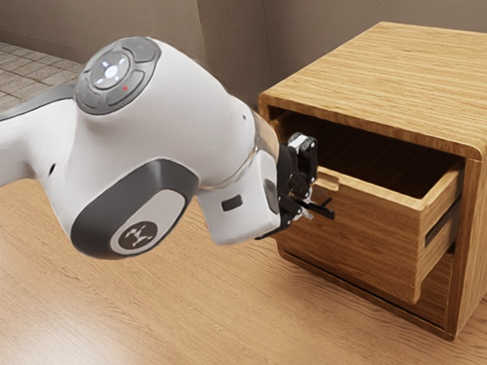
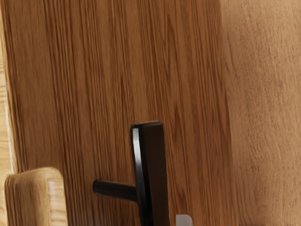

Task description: Pull the drawer handle with one arm to open the drawer

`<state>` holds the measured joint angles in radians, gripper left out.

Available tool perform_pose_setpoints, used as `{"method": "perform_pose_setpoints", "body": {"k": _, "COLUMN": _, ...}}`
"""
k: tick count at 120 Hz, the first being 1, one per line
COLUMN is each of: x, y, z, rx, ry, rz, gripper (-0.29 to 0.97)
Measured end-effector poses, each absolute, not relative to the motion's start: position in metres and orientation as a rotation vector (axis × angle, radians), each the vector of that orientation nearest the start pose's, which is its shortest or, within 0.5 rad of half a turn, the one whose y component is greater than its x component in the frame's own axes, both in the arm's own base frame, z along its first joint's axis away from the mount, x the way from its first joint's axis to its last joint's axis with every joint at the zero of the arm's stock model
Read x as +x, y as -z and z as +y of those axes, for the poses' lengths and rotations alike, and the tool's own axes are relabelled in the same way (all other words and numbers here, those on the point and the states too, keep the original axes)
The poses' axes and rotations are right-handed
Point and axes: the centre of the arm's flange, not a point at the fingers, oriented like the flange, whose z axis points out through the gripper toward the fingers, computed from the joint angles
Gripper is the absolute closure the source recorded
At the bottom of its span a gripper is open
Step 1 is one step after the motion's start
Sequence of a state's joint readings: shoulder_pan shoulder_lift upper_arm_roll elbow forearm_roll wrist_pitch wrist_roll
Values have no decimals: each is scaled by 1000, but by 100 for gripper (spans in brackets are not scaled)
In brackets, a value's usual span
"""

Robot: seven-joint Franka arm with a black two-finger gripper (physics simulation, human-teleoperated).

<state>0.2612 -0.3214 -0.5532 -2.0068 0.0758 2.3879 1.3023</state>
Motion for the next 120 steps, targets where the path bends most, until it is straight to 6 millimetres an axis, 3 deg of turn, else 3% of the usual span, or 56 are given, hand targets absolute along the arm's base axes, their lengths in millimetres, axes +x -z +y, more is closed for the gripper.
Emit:
{"method": "perform_pose_setpoints", "body": {"k": 28, "x": 463, "y": -645, "z": -192, "rx": -1749, "ry": 561, "rz": 1867, "gripper": 71}}
{"method": "perform_pose_setpoints", "body": {"k": 47, "x": 448, "y": -649, "z": -192, "rx": -1783, "ry": 540, "rz": 1856, "gripper": 79}}
{"method": "perform_pose_setpoints", "body": {"k": 79, "x": 426, "y": -648, "z": -173, "rx": -1850, "ry": 504, "rz": 1794, "gripper": 79}}
{"method": "perform_pose_setpoints", "body": {"k": 120, "x": 399, "y": -657, "z": -178, "rx": -1830, "ry": 516, "rz": 1760, "gripper": 77}}
